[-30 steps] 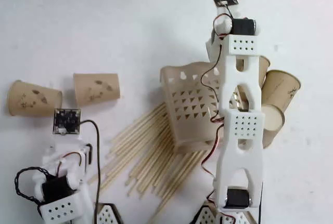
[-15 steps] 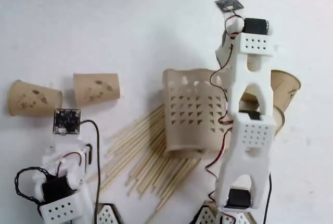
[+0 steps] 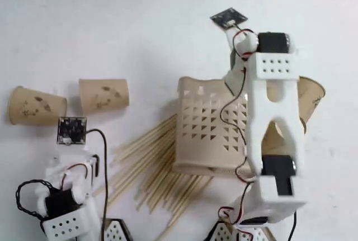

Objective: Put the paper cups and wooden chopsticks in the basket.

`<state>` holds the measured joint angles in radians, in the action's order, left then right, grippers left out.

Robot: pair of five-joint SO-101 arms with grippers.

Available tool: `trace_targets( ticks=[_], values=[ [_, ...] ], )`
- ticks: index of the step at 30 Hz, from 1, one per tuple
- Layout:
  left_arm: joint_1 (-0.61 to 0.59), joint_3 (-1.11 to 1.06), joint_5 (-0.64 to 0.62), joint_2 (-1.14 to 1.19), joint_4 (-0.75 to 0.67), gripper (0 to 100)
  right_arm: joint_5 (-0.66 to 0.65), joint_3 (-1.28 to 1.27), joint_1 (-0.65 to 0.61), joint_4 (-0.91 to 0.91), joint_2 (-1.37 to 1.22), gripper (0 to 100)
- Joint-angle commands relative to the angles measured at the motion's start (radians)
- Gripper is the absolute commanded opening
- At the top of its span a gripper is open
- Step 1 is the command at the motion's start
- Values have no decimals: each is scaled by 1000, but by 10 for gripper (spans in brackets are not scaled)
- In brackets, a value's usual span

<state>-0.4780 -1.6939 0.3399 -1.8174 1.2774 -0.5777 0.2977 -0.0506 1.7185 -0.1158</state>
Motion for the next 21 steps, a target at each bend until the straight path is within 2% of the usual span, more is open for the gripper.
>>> trace_targets(
  ticks=[1,5,8,12,21],
  values=[
    [-7,0,6,-8,6,211,-9,-6,61,-1,183,18],
    [-7,0,6,-8,6,211,-9,-12,163,-4,338,18],
    [-7,0,6,-8,6,211,-5,-103,156,-30,418,18],
    [-7,0,6,-8,6,211,-3,-371,111,-165,513,18],
    [-5,0,9,-8,-3,214,-11,-1042,263,-522,944,18]
  ],
)
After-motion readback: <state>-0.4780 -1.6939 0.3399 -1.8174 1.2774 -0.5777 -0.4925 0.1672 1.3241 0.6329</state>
